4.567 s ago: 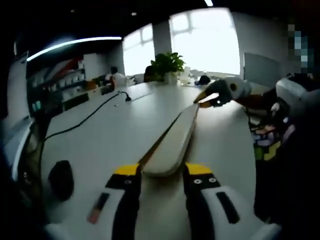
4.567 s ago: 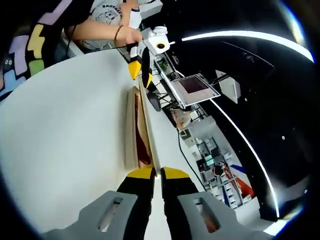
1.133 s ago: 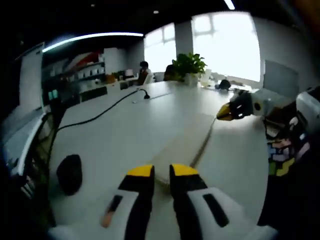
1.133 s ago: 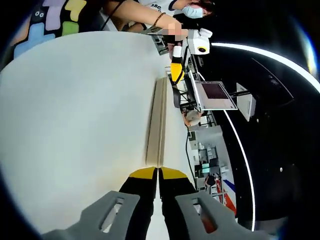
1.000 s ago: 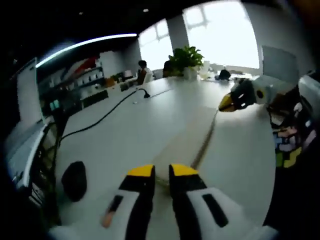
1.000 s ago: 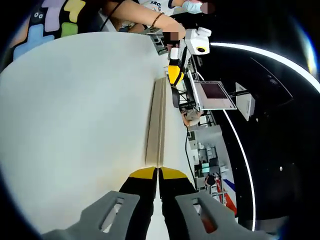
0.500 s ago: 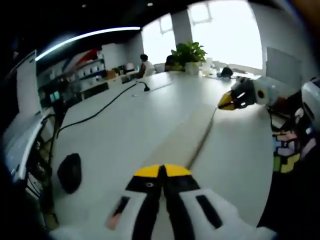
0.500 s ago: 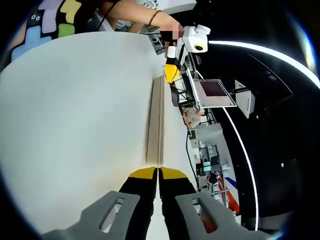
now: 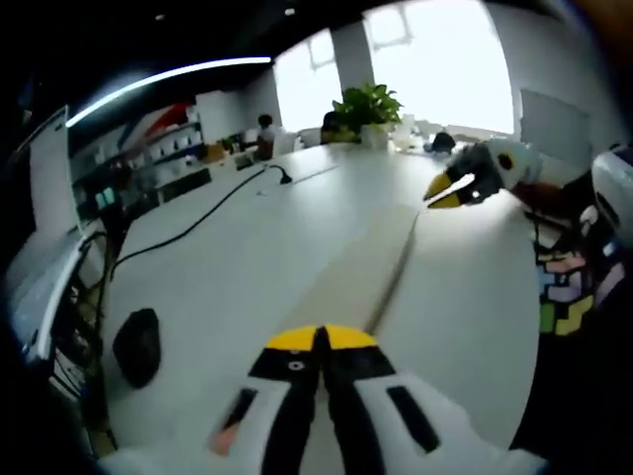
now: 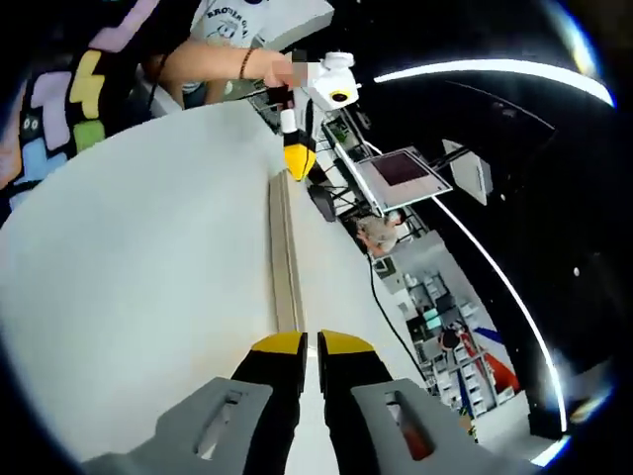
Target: Arrange the utensils inside the cutlery case until each visible utensil rests in its matching compartment.
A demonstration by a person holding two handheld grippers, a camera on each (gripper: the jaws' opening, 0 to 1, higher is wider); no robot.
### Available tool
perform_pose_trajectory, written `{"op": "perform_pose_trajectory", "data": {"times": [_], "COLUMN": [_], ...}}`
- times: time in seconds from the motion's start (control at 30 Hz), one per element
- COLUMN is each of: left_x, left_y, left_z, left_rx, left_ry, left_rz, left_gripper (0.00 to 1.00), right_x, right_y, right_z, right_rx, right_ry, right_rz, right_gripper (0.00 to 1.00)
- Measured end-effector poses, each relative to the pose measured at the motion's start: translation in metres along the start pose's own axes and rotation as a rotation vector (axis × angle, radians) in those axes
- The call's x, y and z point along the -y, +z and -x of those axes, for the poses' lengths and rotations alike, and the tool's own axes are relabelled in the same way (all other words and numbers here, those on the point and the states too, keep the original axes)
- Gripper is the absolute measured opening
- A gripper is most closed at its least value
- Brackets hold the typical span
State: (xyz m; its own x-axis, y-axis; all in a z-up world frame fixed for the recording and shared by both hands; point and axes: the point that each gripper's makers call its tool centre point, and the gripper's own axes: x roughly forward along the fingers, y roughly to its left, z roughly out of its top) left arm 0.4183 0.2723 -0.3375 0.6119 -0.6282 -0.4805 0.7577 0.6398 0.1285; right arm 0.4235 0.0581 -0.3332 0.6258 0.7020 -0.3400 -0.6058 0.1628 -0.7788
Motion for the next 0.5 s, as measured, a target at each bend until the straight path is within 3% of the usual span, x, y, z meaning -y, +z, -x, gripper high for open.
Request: {"op": "perform_pose_trajectory", "data": {"times": [0.07, 0.1, 0.2, 0.27, 0.4, 0.47, 0.5], "left_x": [0.0, 0.0, -0.001, -0.001, -0.003, -0.002, -0.002], "left_y": [0.0, 0.0, 0.001, 0.001, 0.001, 0.001, 0.001], "left_z": [-0.001, -0.001, -0.001, -0.002, -0.002, -0.002, -0.001], "left_rx": [0.001, 0.001, 0.003, 0.006, 0.016, 0.021, 0.024], "left_ry": [-0.001, -0.001, -0.004, -0.013, -0.026, -0.038, -0.052], "left_rz": [0.007, 0.011, 0.033, 0.082, 0.132, 0.139, 0.139], "left_gripper": [0.0, 0.0, 0.0, 0.0, 0.0, 0.0, 0.01], "right_x": [0.011, 0.01, 0.007, 0.006, 0.009, 0.012, 0.01], "right_y": [-0.001, -0.002, 0.01, 0.007, -0.007, -0.007, -0.008], "right_z": [-0.006, -0.009, -0.023, -0.027, -0.037, -0.044, -0.045], "right_rx": [-0.007, -0.018, 0.003, -0.066, -0.255, -0.277, -0.308], "right_ry": [0.002, 0.037, 0.172, 0.254, 0.383, 0.464, 0.523], "right_rz": [-0.058, -0.12, -0.427, -0.495, -0.366, -0.26, -0.272], "right_gripper": [0.07, 0.07, 0.08, 0.08, 0.09, 0.07, 0.07]}}
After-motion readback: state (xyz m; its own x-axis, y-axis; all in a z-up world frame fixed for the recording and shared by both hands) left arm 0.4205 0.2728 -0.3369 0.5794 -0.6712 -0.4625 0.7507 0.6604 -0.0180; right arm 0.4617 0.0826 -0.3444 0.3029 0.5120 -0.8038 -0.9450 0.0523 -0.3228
